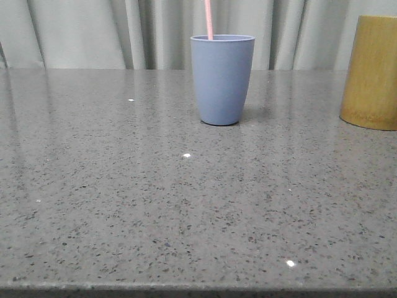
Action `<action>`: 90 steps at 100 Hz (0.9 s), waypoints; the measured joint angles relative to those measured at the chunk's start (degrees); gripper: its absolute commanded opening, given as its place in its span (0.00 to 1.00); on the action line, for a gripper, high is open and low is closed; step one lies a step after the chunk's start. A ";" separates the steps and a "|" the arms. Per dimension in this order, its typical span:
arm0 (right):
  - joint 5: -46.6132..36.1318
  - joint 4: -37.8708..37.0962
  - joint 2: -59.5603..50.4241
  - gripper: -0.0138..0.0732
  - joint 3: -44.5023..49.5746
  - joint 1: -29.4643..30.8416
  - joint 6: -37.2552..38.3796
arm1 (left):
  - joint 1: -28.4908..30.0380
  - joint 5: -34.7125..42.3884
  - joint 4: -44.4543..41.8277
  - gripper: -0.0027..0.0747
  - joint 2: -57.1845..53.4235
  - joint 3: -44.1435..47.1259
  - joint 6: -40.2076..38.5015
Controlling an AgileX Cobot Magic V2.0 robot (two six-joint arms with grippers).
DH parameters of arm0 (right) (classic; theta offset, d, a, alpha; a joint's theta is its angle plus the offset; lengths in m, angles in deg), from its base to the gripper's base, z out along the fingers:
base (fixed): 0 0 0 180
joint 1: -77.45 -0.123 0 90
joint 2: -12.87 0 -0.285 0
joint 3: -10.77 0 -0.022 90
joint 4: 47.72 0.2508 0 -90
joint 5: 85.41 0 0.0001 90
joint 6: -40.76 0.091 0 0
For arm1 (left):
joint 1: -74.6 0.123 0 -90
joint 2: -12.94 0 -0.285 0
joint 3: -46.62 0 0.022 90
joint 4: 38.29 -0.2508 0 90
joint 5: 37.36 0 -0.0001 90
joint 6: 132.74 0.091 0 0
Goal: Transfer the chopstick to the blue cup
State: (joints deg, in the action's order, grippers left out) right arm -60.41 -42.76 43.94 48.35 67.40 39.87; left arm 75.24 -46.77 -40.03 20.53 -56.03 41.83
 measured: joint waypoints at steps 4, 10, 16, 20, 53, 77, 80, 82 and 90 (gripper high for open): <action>0.00 0.00 0.00 0.09 0.00 0.00 0.00 | 0.00 0.00 0.00 0.01 0.00 0.00 0.00; 0.00 0.00 0.00 0.09 0.13 0.00 0.00 | 0.00 0.00 0.00 0.01 0.00 0.00 0.00; -0.58 0.00 0.00 0.09 0.74 0.00 0.00 | 0.00 0.00 0.00 0.01 0.00 0.00 0.00; -1.15 0.00 0.00 0.09 1.48 0.00 0.00 | 0.00 0.00 0.00 0.01 0.00 0.00 0.00; -13.51 0.00 -5.98 0.09 15.32 4.53 0.00 | 0.00 0.00 0.04 0.01 0.00 0.00 0.00; -18.31 -0.71 -14.12 0.09 26.31 10.66 0.00 | 0.00 0.00 0.13 0.01 0.00 0.00 0.00; -18.49 -1.08 -15.08 0.09 27.44 11.20 0.00 | 0.00 0.00 0.13 0.01 0.00 0.00 0.00; -18.74 -1.20 -15.77 0.09 28.26 11.65 0.00 | 0.00 0.00 0.13 0.01 0.00 0.00 0.00; -19.38 -1.77 -18.51 0.09 31.02 12.36 0.00 | 0.00 0.00 0.13 0.01 0.00 0.00 0.00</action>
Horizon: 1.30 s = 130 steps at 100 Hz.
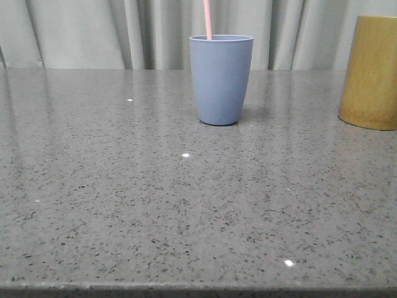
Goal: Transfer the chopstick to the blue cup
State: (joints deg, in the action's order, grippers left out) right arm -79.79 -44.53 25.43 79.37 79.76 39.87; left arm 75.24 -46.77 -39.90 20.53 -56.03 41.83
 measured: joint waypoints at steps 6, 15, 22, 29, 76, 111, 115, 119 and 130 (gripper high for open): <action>-0.50 -0.28 -1.68 0.09 2.07 0.28 0.00 | 0.00 0.00 0.00 0.01 0.00 0.00 0.00; -0.59 -0.39 -4.01 0.09 4.74 0.23 0.41 | 0.00 0.00 0.00 0.01 0.00 0.00 0.00; -0.62 -0.39 -5.13 0.09 6.59 0.23 0.89 | 0.00 0.00 0.00 0.01 0.00 0.00 0.00; -0.85 -0.65 -5.39 0.09 8.22 0.23 0.89 | 0.00 0.00 0.00 0.01 0.00 0.00 0.00; -3.02 -0.86 -5.39 0.09 10.24 0.23 2.29 | 0.00 0.00 0.00 0.01 0.00 0.00 -0.11; -3.06 -0.90 -5.39 0.09 10.24 0.23 2.29 | 0.00 0.00 0.00 0.01 0.00 0.00 -0.11; -3.06 -0.90 -5.39 0.09 10.24 0.23 2.29 | 0.00 0.00 0.00 0.01 0.00 0.00 -0.11; -3.06 -0.90 -5.39 0.09 10.24 0.23 2.29 | 0.00 0.00 0.00 0.01 0.00 0.00 -0.11; -3.06 -0.90 -5.39 0.09 10.24 0.23 2.40 | 0.00 0.00 0.00 0.01 0.00 0.00 -0.11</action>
State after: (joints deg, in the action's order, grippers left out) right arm -82.85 -45.43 20.04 89.61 79.98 42.27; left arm 75.24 -46.77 -39.90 20.53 -56.03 41.72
